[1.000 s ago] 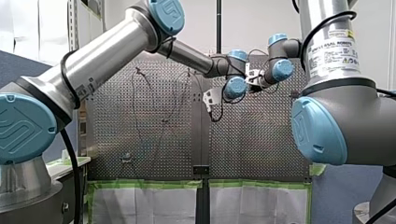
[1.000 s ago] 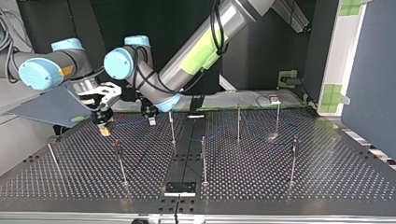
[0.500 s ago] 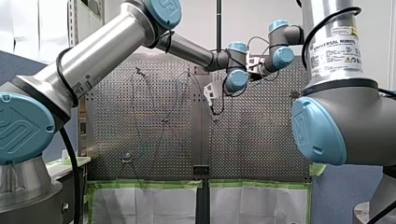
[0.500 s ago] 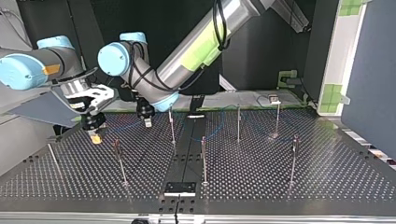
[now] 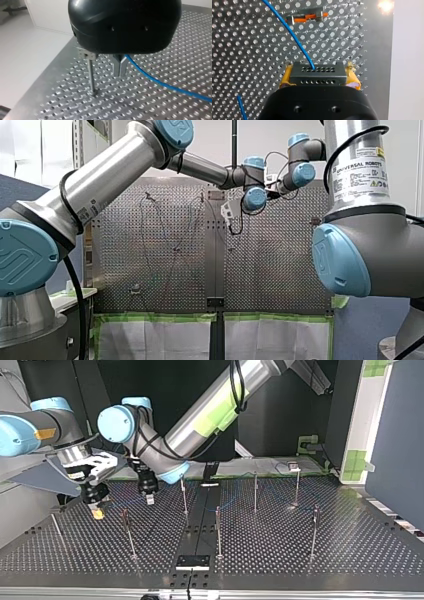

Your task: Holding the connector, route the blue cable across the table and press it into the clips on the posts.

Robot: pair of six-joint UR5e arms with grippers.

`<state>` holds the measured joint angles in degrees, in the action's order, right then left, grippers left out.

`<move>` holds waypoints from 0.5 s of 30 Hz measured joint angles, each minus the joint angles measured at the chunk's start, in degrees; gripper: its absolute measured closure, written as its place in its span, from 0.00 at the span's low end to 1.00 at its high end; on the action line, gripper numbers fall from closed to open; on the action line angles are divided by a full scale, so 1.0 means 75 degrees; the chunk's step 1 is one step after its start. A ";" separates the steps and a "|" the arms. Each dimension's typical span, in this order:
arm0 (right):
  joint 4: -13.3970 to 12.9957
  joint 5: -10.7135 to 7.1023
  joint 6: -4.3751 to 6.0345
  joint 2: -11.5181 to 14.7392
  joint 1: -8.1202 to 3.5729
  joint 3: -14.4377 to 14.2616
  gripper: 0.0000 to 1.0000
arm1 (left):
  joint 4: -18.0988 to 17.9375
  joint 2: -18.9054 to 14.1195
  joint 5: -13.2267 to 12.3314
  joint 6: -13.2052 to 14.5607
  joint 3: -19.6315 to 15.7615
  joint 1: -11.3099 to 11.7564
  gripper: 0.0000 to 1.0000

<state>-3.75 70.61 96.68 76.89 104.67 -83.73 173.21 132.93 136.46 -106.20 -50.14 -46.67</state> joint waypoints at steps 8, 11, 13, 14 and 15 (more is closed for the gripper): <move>-0.0011 -0.0080 0.0033 0.0006 -0.0083 0.0018 1.00 | -0.0264 0.0006 -0.0155 0.0265 0.0203 0.0063 1.00; -0.0023 -0.0107 0.0087 0.0003 -0.0130 0.0042 1.00 | -0.0436 0.0008 -0.0308 0.0365 0.0207 0.0126 1.00; -0.0029 -0.0158 0.0118 0.0000 -0.0163 0.0066 1.00 | -0.0528 0.0011 -0.0431 0.0399 0.0197 0.0178 1.00; -0.0031 -0.0182 0.0131 0.0000 -0.0179 0.0077 1.00 | -0.0557 0.0017 -0.0481 0.0412 0.0192 0.0202 1.00; -0.0034 -0.0205 0.0143 -0.0001 -0.0196 0.0089 1.00 | -0.0593 0.0023 -0.0543 0.0436 0.0189 0.0232 1.00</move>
<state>-4.00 69.08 97.75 76.88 103.21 -83.06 168.76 133.10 132.39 -102.93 -48.73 -44.93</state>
